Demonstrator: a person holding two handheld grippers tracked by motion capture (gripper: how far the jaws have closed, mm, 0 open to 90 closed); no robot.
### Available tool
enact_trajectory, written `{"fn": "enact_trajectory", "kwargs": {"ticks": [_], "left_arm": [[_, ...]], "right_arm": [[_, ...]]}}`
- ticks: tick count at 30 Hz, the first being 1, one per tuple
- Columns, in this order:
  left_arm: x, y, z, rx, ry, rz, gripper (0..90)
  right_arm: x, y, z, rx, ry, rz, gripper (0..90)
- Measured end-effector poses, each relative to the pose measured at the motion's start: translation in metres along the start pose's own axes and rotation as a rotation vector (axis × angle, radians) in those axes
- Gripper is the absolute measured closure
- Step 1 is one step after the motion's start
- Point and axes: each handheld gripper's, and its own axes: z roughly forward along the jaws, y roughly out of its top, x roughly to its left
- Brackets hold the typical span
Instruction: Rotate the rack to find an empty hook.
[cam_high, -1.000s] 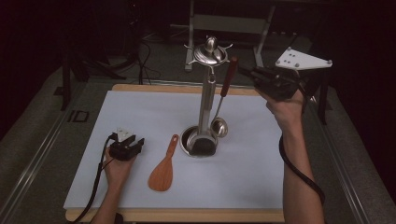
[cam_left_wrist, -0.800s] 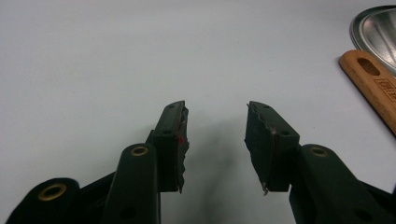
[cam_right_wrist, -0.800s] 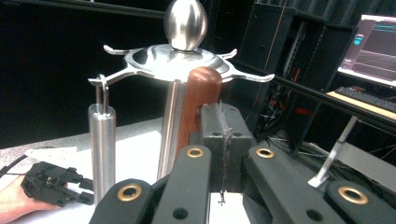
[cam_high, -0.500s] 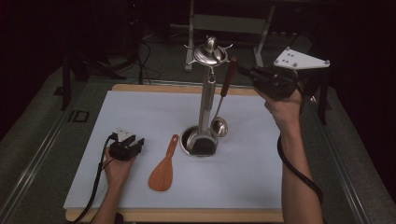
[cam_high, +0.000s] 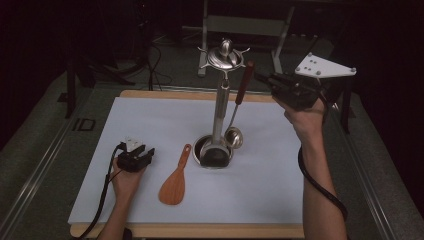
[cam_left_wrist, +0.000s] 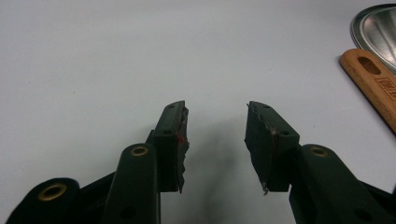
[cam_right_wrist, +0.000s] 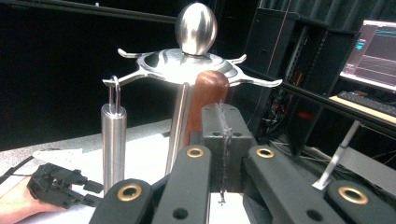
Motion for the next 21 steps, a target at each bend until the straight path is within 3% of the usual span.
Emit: {"fn": "enact_trajectory", "kwargs": {"ticks": [8,21], "left_arm": [[0.0002,0.0000,0.0000,0.000,-0.001,-0.001,58.8],[0.0000,0.0001,0.0002,0.002,-0.001,0.001,58.8]], "right_arm": [[-0.0042,0.0010,0.0056,0.006,-0.024,0.010,90.0],[-0.0011,0.0003,0.0058,0.005,-0.008,0.010,90.0]]}}
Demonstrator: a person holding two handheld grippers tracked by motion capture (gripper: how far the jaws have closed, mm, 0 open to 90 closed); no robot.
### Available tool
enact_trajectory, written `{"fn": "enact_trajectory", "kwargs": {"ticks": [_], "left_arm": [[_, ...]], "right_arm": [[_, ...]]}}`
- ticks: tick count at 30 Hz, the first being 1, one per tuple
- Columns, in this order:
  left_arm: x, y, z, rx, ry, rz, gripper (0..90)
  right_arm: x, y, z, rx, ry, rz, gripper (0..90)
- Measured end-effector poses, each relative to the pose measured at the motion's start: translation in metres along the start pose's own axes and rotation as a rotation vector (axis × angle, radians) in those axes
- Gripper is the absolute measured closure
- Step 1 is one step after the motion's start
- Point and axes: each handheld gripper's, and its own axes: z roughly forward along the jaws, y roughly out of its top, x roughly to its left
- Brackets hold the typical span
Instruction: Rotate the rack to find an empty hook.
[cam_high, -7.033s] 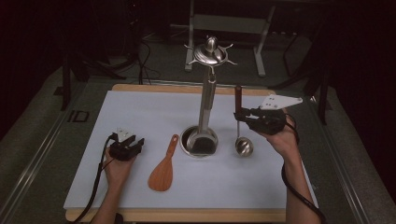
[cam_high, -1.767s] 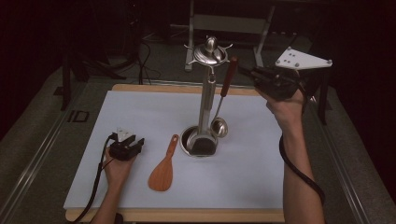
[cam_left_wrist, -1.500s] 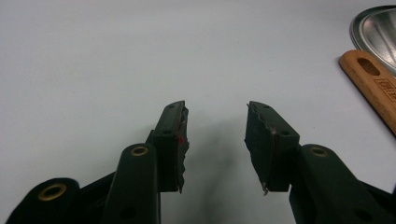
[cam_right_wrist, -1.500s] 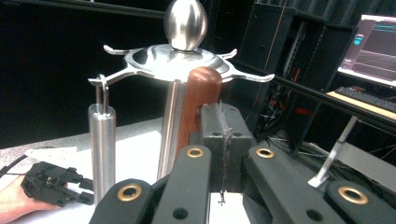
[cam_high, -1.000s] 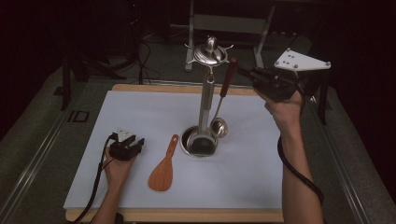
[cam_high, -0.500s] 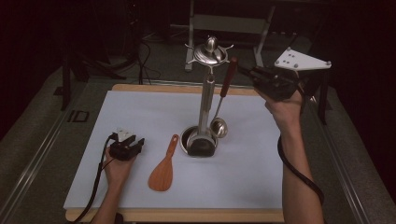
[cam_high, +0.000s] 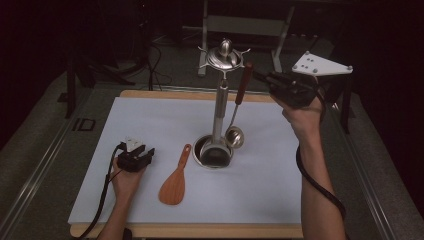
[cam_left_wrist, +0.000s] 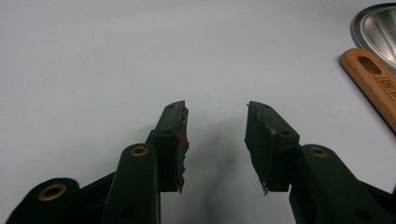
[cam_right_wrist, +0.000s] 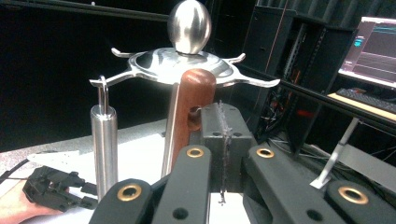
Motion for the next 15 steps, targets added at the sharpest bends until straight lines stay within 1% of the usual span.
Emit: {"fn": "enact_trajectory", "kwargs": {"ticks": [9,14,15], "left_arm": [[0.0001,0.0000,0.0001,-0.001,-0.001,-0.003,58.8],[0.0001,0.0001,0.0002,0.001,0.000,-0.002,58.8],[0.0002,0.0001,0.0001,0.002,-0.001,-0.001,58.8]], "right_arm": [[0.0060,-0.0006,-0.0020,-0.003,0.008,-0.017,90.0],[0.0089,0.0001,-0.0023,0.000,0.005,-0.028,90.0],[0.0096,0.0000,-0.0025,-0.003,0.011,-0.029,90.0]]}}
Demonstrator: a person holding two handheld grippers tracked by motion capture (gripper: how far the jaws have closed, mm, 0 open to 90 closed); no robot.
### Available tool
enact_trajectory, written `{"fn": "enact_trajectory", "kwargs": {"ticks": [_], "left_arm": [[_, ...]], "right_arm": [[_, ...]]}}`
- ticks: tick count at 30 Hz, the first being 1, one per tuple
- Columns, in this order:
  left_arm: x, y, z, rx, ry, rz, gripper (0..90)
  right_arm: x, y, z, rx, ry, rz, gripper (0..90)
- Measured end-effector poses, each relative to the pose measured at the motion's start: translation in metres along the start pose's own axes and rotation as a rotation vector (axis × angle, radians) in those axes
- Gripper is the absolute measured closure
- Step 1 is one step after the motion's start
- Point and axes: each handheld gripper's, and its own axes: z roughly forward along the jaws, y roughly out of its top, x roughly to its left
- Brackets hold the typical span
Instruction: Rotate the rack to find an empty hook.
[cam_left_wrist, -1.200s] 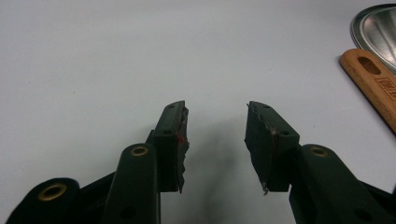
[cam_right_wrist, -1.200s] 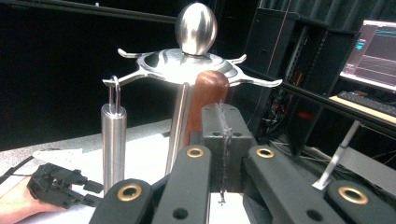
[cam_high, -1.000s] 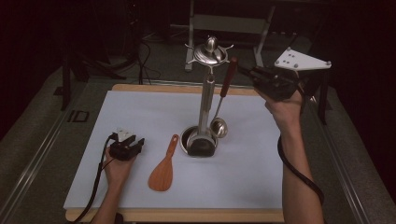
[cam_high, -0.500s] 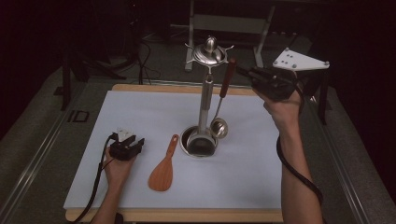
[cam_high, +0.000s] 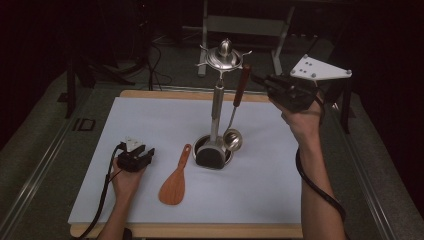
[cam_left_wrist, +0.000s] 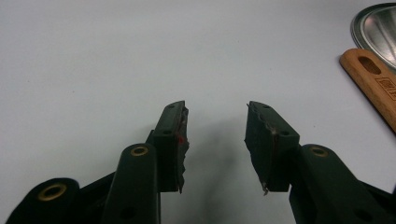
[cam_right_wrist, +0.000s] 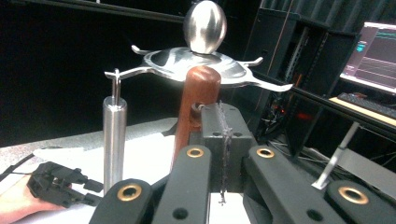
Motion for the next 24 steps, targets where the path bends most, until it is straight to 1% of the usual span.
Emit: {"fn": "enact_trajectory", "kwargs": {"ticks": [13,24], "left_arm": [[0.000,0.000,0.000,0.001,0.000,0.000,58.8],[0.000,0.000,0.000,0.004,0.002,0.004,58.8]], "right_arm": [[0.006,-0.002,-0.001,-0.011,0.004,-0.004,90.0],[0.014,0.001,-0.002,-0.011,0.013,-0.032,90.0]]}}
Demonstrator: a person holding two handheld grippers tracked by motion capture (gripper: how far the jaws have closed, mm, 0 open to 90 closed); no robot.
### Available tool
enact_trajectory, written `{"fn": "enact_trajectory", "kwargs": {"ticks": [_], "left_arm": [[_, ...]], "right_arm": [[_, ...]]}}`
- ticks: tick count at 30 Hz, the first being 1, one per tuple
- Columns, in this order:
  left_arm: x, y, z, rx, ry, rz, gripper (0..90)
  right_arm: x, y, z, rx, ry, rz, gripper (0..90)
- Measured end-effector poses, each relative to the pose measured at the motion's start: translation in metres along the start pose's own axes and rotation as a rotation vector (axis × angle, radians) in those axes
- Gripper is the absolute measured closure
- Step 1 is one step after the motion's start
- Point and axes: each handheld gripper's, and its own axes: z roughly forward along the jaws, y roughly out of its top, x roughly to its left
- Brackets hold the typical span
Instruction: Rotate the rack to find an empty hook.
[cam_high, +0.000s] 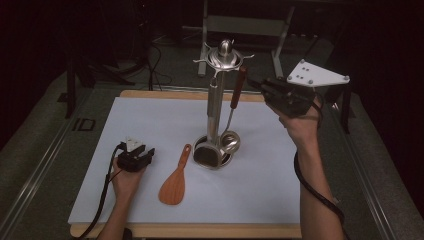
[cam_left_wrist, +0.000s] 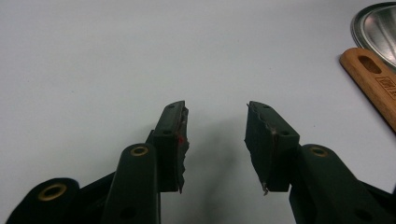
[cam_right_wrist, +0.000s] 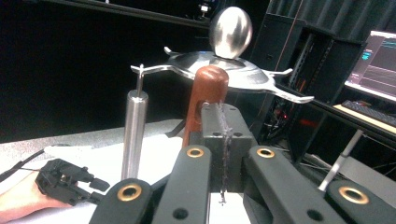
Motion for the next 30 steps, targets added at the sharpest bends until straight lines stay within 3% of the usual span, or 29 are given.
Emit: {"fn": "enact_trajectory", "kwargs": {"ticks": [30], "left_arm": [[0.000,0.000,0.000,0.001,0.002,0.005,58.8]], "right_arm": [[0.015,0.006,0.004,-0.010,0.027,-0.041,90.0]]}}
